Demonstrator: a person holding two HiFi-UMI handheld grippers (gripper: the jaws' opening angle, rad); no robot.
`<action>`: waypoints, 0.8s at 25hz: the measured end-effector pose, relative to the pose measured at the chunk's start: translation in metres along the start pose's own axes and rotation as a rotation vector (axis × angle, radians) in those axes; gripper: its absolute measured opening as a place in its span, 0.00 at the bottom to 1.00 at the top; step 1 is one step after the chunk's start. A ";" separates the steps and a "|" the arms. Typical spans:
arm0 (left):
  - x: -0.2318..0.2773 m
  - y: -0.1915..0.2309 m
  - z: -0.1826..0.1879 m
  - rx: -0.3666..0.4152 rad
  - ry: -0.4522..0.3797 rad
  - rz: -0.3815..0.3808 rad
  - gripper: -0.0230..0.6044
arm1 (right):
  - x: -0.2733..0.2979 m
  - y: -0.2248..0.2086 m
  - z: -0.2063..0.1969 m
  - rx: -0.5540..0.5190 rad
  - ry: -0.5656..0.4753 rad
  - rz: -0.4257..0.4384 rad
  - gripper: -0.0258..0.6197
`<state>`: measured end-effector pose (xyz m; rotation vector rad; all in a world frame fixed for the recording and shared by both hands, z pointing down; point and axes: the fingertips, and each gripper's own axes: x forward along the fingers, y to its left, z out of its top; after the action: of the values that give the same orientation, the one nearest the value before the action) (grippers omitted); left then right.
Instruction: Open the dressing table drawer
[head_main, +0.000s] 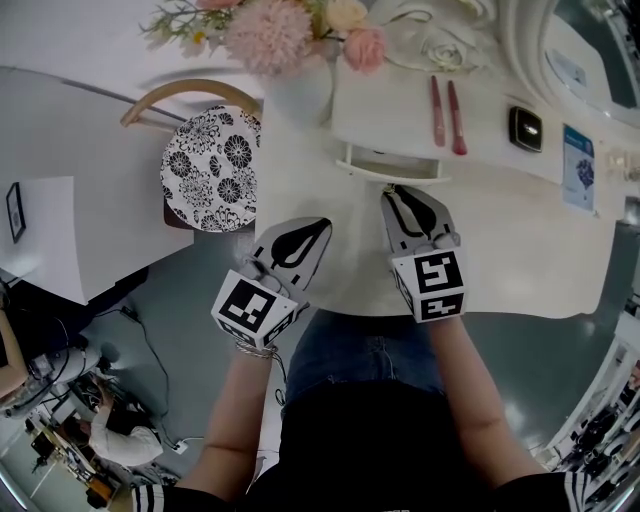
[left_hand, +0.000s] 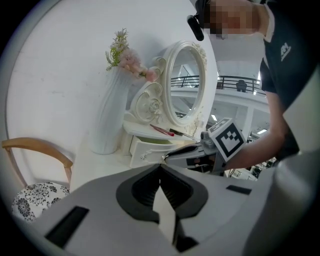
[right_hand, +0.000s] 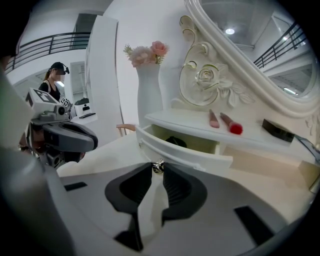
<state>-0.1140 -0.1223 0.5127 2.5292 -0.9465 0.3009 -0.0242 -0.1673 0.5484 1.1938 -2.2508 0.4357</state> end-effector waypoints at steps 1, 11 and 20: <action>-0.001 -0.001 -0.001 -0.001 0.000 0.000 0.06 | -0.001 0.001 -0.001 -0.001 0.002 0.000 0.17; -0.008 -0.007 -0.006 -0.002 -0.001 0.004 0.06 | -0.005 0.006 -0.007 -0.007 0.008 -0.004 0.17; -0.009 -0.005 -0.004 0.003 0.003 0.000 0.06 | -0.005 0.007 -0.008 0.018 0.008 -0.009 0.17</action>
<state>-0.1176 -0.1113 0.5119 2.5311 -0.9455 0.3068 -0.0249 -0.1562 0.5511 1.2085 -2.2381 0.4579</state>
